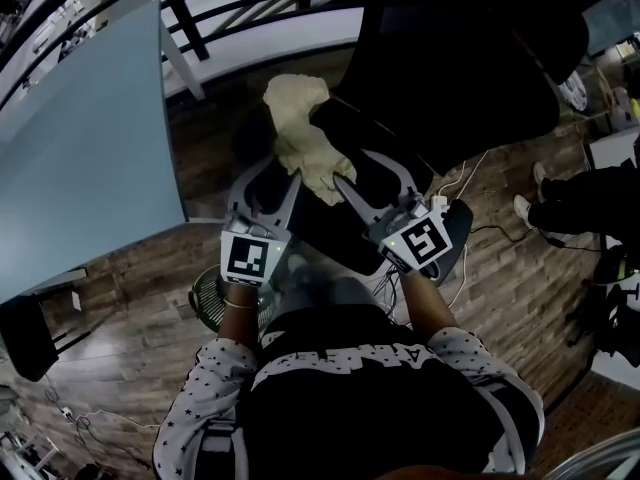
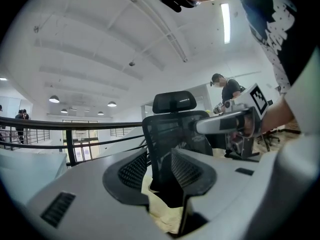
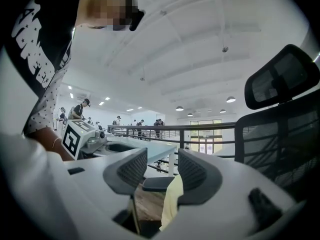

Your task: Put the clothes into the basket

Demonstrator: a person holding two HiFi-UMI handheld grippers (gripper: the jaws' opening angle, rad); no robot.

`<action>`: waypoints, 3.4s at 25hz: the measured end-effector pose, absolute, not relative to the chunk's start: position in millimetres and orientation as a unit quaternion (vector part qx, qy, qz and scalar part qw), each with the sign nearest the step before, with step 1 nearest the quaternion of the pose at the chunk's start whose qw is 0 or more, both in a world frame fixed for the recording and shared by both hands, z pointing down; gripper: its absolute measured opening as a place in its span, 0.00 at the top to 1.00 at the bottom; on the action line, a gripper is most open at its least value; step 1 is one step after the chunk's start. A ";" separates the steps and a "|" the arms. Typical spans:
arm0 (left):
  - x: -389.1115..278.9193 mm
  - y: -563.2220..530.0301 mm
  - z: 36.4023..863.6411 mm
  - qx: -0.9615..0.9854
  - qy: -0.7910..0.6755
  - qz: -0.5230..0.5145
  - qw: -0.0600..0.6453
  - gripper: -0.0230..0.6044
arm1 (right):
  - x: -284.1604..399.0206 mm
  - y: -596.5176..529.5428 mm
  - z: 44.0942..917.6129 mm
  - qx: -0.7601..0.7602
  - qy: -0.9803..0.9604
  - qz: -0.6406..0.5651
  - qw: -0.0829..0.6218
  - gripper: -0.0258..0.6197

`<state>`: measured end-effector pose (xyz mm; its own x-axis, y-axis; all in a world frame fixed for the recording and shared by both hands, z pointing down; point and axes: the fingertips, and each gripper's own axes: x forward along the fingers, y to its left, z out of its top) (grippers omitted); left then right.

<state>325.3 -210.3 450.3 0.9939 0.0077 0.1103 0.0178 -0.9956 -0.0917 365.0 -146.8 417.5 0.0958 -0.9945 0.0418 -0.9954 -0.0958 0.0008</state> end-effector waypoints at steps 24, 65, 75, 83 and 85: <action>375.0 -221.0 561.6 -0.994 0.054 -0.089 0.031 0.62 | 427.5 -178.7 525.1 0.686 -0.726 0.049 0.024 0.67; 422.5 -275.2 686.6 -0.985 0.107 -0.134 -0.029 0.59 | 458.3 -253.6 650.1 0.638 -0.762 0.094 0.055 0.62; 439.3 -277.2 686.7 -0.986 0.090 -0.136 -0.025 0.59 | 467.6 -275.4 676.2 0.636 -0.757 0.134 0.073 0.62; 449.4 -276.4 686.8 -0.987 0.082 -0.136 -0.020 0.59 | 469.3 -289.6 677.1 0.628 -0.763 0.139 0.059 0.62; 450.2 -277.4 688.4 -0.987 0.084 -0.139 -0.018 0.59 | 469.1 -292.1 678.1 0.628 -0.763 0.139 0.061 0.62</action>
<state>450.2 -277.4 688.4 0.9475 -0.1608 0.2764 -0.1706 -0.9853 0.0115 469.1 -292.1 678.1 -0.2031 -0.9420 0.2672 -0.9757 0.1719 -0.1358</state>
